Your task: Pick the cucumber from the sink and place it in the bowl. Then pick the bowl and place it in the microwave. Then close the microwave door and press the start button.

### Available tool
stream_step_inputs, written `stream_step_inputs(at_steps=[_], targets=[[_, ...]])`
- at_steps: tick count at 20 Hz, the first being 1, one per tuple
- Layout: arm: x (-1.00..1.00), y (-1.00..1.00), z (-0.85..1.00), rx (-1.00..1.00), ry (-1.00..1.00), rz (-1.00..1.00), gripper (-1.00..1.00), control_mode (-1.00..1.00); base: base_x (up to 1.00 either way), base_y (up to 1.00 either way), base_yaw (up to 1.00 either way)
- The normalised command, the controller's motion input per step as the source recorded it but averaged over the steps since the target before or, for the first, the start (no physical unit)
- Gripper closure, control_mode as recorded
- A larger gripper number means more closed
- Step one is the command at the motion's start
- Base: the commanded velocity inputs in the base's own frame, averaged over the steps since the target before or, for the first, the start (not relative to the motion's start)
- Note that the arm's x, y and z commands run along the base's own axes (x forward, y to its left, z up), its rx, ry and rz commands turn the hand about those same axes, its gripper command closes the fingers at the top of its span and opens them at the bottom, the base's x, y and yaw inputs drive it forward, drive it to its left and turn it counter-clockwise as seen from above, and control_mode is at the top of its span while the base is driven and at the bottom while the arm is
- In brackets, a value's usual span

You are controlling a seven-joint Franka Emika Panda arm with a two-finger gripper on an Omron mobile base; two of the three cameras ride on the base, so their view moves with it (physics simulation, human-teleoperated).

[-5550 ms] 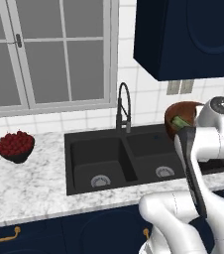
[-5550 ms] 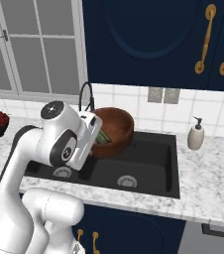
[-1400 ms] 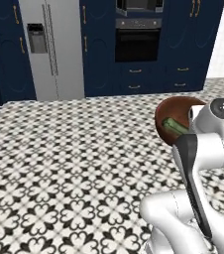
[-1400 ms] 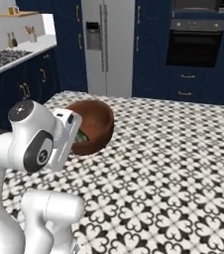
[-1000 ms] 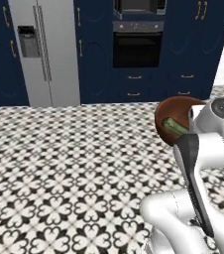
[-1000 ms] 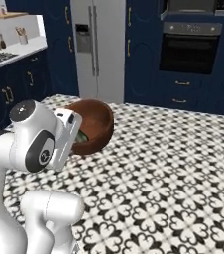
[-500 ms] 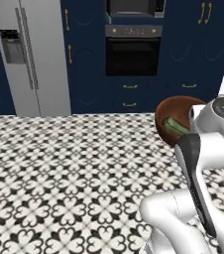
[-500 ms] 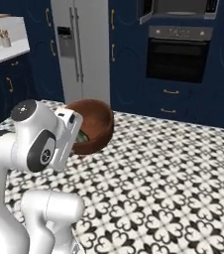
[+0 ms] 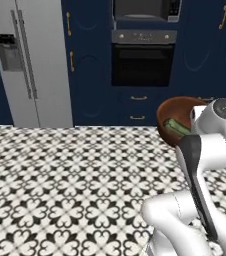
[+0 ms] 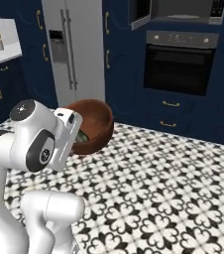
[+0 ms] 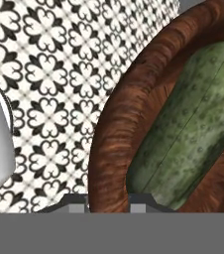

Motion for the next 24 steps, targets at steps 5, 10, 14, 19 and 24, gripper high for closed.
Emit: stream_step_inputs(at_steps=[5, 10, 14, 19, 24], targets=[[0.0, 0.0, 0.0, 0.0, 0.0, 0.0, 1.0, 1.0, 1.0, -0.85, 0.21], [0.0, 0.0, 0.0, 0.0, 0.0, 0.0, 1.0, 1.0, 1.0, -1.0, 0.27], [0.0, 0.0, 0.0, 0.0, 0.0, 0.0, 1.0, 1.0, 0.98, -1.0, 0.35], [0.0, 0.0, 0.0, 0.0, 0.0, 0.0, 1.0, 1.0, 0.91, -1.0, 0.31], [0.0, 0.0, 0.0, 0.0, 0.0, 0.0, 1.0, 1.0, 0.83, -1.0, 0.25]])
